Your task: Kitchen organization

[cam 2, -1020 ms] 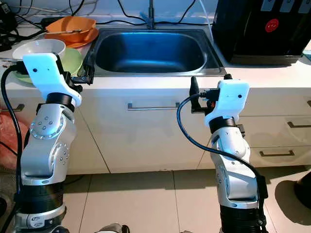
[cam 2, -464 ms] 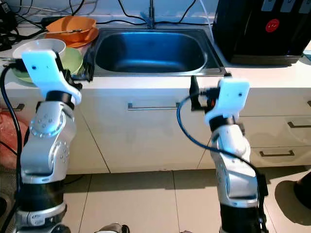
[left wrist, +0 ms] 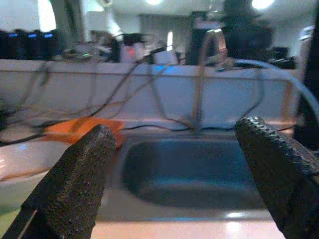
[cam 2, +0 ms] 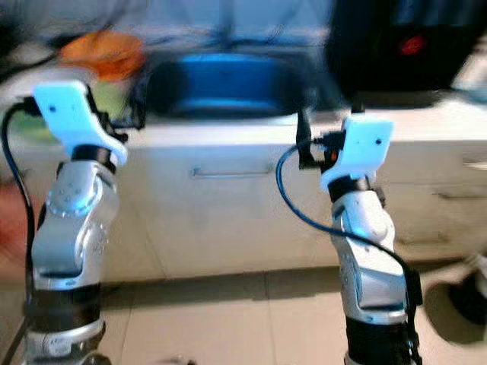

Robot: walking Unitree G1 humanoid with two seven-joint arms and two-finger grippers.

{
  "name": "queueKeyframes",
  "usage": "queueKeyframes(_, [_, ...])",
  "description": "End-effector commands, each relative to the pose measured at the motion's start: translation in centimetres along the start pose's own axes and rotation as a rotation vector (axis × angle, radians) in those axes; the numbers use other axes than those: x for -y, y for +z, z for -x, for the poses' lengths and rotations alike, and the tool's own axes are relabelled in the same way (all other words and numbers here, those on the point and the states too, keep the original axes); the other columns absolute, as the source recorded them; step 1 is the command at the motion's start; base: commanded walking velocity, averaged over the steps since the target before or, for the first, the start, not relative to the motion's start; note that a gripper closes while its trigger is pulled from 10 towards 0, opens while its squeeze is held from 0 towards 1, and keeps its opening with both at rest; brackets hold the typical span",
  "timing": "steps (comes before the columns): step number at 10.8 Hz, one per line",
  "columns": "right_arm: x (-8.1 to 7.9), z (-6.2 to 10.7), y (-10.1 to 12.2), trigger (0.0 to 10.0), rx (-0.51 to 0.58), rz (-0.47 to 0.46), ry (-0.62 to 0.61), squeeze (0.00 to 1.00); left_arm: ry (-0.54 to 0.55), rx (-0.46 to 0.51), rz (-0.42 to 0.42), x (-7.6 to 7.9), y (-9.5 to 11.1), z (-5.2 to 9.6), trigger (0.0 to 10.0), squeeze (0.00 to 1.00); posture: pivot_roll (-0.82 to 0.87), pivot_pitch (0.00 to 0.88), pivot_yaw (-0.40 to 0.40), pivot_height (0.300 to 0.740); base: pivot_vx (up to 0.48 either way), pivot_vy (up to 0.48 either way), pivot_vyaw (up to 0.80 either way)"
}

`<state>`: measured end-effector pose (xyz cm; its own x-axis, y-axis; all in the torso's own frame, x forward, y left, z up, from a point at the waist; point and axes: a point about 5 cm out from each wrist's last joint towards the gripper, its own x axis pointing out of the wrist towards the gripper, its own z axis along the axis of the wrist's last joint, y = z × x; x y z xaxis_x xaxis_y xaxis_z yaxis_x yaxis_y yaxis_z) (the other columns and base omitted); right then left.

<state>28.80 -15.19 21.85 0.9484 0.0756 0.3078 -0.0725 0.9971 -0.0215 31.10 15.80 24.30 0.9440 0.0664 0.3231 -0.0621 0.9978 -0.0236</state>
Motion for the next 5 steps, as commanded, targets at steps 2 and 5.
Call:
queueKeyframes(2, [-0.1,-0.1,0.2,10.0,-0.002,-0.006,0.025,0.0,0.004,0.022,-0.004,0.1,0.7,-0.1,10.0,0.0,0.03,0.052,-0.017,0.74,0.48,0.0,0.0])
queueKeyframes(5, [-1.2,-0.1,0.4,10.0,0.007,0.009,0.107,0.0,0.015,0.02,0.001,0.2,0.6,0.2,10.0,0.0,0.02,0.052,-0.018,0.74,0.48,0.0,0.0])
